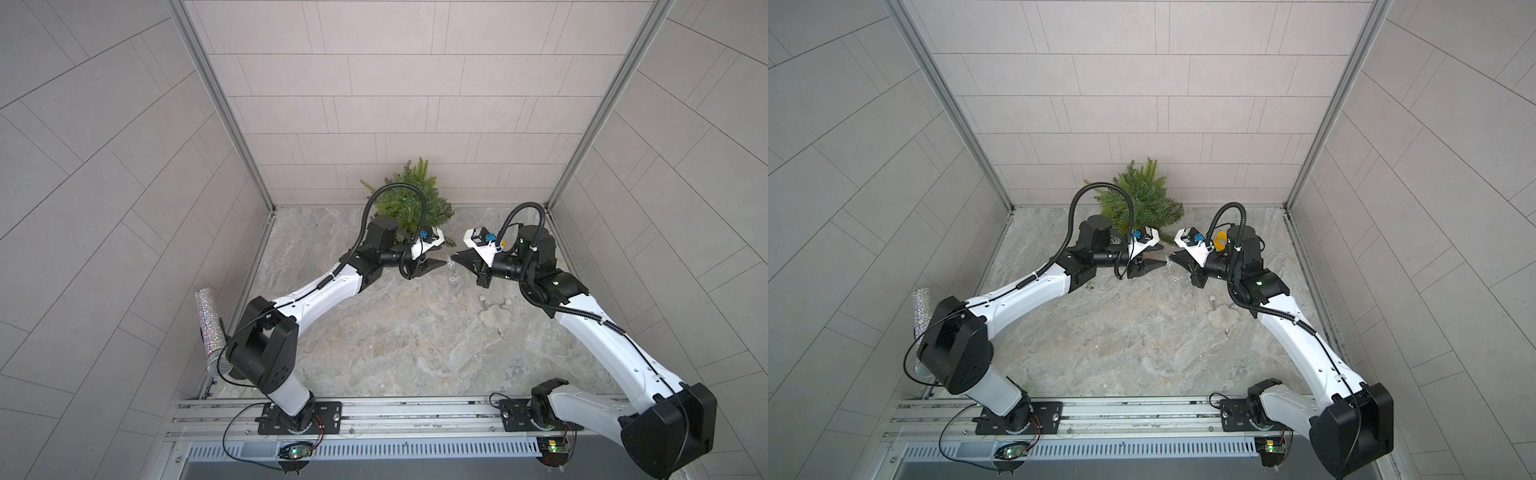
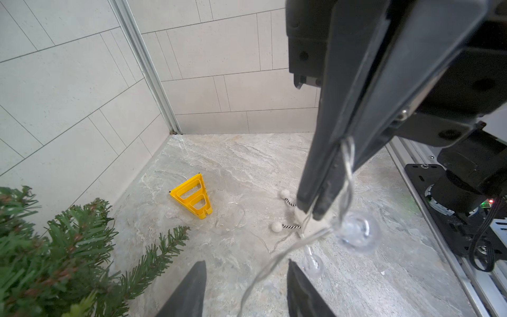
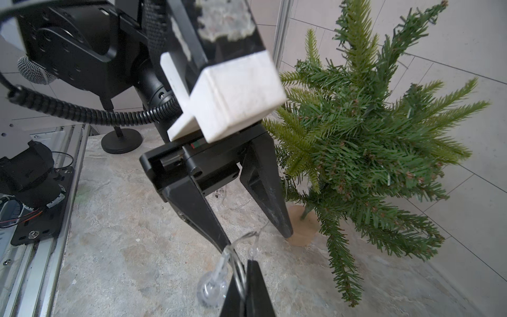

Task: Remove string lights from the small christmas tree
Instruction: Remove the light string from the Christmas tree.

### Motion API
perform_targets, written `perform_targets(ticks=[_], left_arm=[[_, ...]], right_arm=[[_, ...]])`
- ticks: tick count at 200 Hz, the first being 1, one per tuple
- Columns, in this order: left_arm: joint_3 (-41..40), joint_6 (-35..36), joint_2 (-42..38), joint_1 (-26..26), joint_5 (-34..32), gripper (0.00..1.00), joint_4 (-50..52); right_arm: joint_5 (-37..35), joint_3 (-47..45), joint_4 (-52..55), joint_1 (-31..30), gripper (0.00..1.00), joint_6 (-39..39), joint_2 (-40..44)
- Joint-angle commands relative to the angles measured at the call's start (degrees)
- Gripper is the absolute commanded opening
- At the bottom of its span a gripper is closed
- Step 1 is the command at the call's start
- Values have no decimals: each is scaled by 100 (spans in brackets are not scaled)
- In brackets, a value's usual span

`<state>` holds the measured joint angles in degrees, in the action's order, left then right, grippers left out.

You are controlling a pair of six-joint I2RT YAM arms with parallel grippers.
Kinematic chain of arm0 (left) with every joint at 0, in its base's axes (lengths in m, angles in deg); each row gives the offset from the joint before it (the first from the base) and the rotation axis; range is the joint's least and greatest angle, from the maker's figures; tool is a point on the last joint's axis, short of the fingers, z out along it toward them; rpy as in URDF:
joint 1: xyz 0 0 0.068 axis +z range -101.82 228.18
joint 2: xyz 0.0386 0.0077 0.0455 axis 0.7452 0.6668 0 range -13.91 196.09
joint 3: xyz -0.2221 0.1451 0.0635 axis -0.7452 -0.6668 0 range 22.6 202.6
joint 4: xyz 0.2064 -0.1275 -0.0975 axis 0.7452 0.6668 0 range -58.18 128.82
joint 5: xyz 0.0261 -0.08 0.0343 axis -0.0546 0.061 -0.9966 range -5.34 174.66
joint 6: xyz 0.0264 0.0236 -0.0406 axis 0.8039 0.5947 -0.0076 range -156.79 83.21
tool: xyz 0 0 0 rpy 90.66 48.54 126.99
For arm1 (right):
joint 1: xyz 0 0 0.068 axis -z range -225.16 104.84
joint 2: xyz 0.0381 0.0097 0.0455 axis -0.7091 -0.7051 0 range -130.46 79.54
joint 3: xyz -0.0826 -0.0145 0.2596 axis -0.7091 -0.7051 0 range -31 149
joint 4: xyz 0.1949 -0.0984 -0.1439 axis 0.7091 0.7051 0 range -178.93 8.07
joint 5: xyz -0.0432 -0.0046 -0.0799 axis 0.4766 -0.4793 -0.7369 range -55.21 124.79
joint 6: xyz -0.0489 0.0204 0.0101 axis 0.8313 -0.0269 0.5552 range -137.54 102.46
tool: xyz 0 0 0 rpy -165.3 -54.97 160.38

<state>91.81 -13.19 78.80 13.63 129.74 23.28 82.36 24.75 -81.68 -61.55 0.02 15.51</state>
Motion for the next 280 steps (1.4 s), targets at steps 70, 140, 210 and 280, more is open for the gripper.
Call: perform_targets(ticks=[70, 140, 210, 280], left_arm=[[-116, 1, -326, -39, -516, 0, -487], [-406, 22, -1103, -29, -1355, 0, -372], [-223, 160, -1729, -21, -1748, 0, 261], [-440, 348, -2496, 0, -3000, 0, 778]], right_arm=[[-123, -61, -115, -67, 5, -319, 178], [234, 163, -259, -49, 68, -1315, 189], [-134, 32, -850, 158, 69, -2101, 313], [-339, -100, -1260, 188, 69, -2206, 45]])
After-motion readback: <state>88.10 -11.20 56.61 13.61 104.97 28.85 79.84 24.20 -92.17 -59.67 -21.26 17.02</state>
